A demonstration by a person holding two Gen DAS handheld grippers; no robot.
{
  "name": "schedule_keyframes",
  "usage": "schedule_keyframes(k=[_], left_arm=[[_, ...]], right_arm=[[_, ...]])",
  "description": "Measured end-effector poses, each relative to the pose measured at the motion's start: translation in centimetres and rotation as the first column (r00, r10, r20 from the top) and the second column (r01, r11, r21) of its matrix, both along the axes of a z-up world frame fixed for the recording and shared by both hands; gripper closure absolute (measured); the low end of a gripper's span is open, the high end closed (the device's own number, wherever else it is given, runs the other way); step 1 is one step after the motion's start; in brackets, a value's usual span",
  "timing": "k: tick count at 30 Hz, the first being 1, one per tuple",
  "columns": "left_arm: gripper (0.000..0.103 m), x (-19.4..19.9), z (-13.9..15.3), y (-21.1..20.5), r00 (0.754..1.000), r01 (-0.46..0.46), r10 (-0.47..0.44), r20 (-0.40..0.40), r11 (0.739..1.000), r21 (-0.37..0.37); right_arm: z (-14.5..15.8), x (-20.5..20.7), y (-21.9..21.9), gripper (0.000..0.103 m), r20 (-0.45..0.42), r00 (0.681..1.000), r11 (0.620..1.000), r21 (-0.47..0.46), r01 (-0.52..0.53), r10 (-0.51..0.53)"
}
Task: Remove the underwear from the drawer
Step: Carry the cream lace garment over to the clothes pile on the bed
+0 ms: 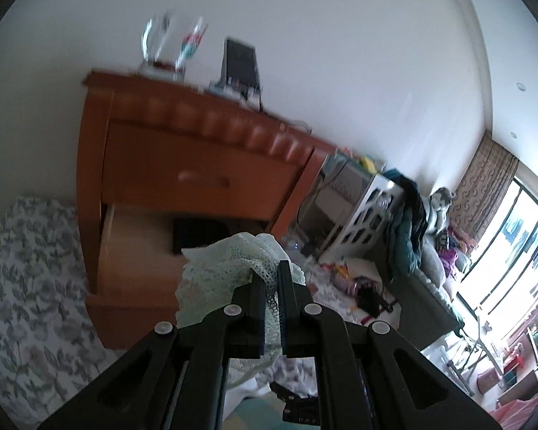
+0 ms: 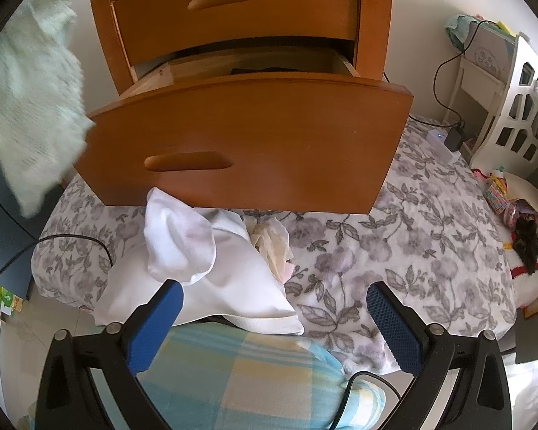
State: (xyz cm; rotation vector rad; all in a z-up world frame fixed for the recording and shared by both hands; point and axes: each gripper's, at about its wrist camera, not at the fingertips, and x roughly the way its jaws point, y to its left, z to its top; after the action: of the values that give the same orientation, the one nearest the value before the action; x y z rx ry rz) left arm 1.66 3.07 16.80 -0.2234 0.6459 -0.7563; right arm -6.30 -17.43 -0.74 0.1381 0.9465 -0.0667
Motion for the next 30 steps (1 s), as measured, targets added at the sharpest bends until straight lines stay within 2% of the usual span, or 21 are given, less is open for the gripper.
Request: schedule_keyframes(k=[4,8,13,17,30], left_arm=[[0.097,0.8,-3.0,-1.5,0.996,0.025,-0.022,-0.086,0.999,0.036],[0.097,1.9,-6.7,-3.6,0.987,0.031,-0.010,-0.163,0.991,0.130],[0.097,3.1,-12.1,-5.3,0.960,0.047,0.014,-0.281,0.977,0.209],[0.097,3.5,-15.3,-5.6,0.938,0.051,0.045,-0.344,0.963,0.264],[0.097,4.4,-20.8,-6.0,0.874,0.080,0.096,-0.475,0.938,0.337]], right_arm=[[-0.2,0.1,0.0,0.000,-0.003,1.000,1.000,0.001,-0.002,0.002],[-0.4,0.1,0.0,0.000,-0.007,1.000,1.000,0.004,-0.005,0.005],[-0.6,0.1,-0.2,0.000,-0.012,1.000,1.000,0.007,-0.001,0.001],[-0.8,0.2,-0.4,0.000,-0.019,1.000,1.000,0.006,0.002,-0.001],[-1.6,0.5,-0.3,0.000,-0.039,0.999,1.000,0.003,-0.006,0.006]])
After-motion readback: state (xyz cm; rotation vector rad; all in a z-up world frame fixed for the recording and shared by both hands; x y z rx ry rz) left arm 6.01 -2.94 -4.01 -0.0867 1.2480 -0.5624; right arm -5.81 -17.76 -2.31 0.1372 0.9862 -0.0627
